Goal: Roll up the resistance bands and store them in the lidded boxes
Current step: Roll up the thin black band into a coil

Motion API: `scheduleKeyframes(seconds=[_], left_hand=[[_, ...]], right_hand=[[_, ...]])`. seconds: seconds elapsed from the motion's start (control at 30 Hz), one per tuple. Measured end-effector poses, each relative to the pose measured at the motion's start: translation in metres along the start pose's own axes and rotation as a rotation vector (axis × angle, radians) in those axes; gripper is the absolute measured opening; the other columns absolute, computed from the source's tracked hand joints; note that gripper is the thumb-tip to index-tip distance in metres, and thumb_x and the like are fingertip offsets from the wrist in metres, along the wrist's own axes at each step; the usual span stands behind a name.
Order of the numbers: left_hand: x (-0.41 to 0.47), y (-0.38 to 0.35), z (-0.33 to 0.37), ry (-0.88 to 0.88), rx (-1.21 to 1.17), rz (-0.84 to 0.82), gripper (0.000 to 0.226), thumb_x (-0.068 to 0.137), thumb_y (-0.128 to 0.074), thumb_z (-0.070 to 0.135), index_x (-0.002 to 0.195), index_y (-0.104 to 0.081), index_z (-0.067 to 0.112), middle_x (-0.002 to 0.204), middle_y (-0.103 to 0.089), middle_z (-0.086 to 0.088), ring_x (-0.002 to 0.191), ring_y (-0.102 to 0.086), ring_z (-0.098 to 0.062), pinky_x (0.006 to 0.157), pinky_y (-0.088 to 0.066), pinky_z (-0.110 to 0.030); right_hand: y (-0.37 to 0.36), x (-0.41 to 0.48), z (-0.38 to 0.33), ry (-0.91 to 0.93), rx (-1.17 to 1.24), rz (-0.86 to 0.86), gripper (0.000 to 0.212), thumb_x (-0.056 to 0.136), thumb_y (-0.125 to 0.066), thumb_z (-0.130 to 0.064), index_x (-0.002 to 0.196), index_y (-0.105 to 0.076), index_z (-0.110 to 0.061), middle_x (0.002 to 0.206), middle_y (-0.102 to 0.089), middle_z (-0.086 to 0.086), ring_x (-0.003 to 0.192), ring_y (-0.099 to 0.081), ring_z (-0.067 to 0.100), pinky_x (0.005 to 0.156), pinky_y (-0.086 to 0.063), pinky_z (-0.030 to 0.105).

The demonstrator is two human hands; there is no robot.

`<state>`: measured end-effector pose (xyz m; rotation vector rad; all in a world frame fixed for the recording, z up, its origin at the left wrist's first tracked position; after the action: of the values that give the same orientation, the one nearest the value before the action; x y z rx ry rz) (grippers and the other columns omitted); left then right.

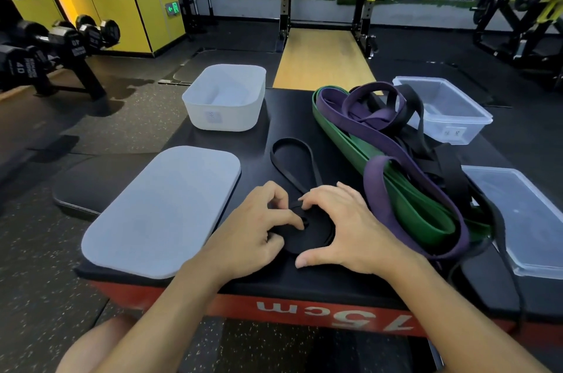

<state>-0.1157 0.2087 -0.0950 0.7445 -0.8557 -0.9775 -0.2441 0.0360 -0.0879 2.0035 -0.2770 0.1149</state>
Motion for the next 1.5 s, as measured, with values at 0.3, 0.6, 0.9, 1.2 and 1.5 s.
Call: scheduleKeyframes(seconds=[0.3, 0.6, 0.9, 1.2, 1.5], left_hand=[[0.001, -0.005, 0.002, -0.035, 0.129, 0.109, 0.041, 0.088, -0.05, 0.009, 0.106, -0.076, 0.034, 0.112, -0.054, 0.016, 0.105, -0.044, -0.004, 0.08, -0.044, -0.024], [0.0, -0.003, 0.003, 0.024, 0.062, 0.084, 0.023, 0.093, -0.058, 0.055, 0.096, -0.069, 0.035, 0.118, -0.046, 0.027, 0.113, -0.042, 0.002, 0.088, -0.035, -0.011], [0.003, 0.002, 0.001, 0.022, -0.044, 0.052, 0.009, 0.09, -0.067, 0.042, 0.09, -0.061, 0.035, 0.112, -0.052, 0.024, 0.111, -0.052, -0.006, 0.091, -0.046, -0.026], [0.002, -0.003, 0.001, 0.138, 0.033, 0.163, 0.041, 0.081, -0.064, 0.074, 0.107, -0.066, 0.042, 0.117, -0.043, 0.027, 0.11, -0.047, -0.001, 0.092, -0.041, -0.017], [0.001, -0.001, -0.004, 0.176, -0.145, 0.146, 0.037, 0.078, -0.077, 0.063, 0.103, -0.06, 0.04, 0.115, -0.059, 0.024, 0.111, -0.057, -0.001, 0.093, -0.05, -0.032]], right_hand=[[0.006, -0.01, 0.003, 0.062, 0.011, -0.012, 0.053, 0.074, -0.066, -0.055, 0.123, -0.056, -0.035, 0.149, -0.048, -0.024, 0.153, -0.008, -0.008, 0.128, 0.001, 0.047], [0.003, -0.008, -0.003, 0.091, -0.153, 0.187, 0.063, 0.072, -0.064, -0.086, 0.104, -0.066, -0.032, 0.104, -0.065, -0.023, 0.12, -0.049, 0.002, 0.128, -0.009, 0.041], [0.003, -0.008, -0.001, 0.071, 0.012, -0.001, 0.044, 0.075, -0.07, -0.057, 0.106, -0.048, -0.035, 0.15, -0.048, -0.022, 0.151, -0.016, -0.009, 0.128, -0.006, 0.04], [0.001, -0.007, -0.004, 0.058, -0.081, 0.093, 0.075, 0.067, -0.064, -0.09, 0.117, -0.059, -0.034, 0.114, -0.051, -0.025, 0.121, -0.046, -0.005, 0.128, -0.011, 0.033], [0.003, -0.008, 0.0, 0.072, 0.027, 0.009, 0.058, 0.072, -0.074, -0.069, 0.117, -0.055, -0.038, 0.14, -0.05, -0.028, 0.147, -0.025, -0.01, 0.129, -0.006, 0.039]])
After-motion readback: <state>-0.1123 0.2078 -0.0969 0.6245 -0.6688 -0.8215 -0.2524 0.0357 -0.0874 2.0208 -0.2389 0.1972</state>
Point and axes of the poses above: each hand's wrist, its own x-axis towards the middle knuckle, its own y-axis out of the back of the hand, z = x × y, the point moved 2 cm from there along x, towards the middle knuckle
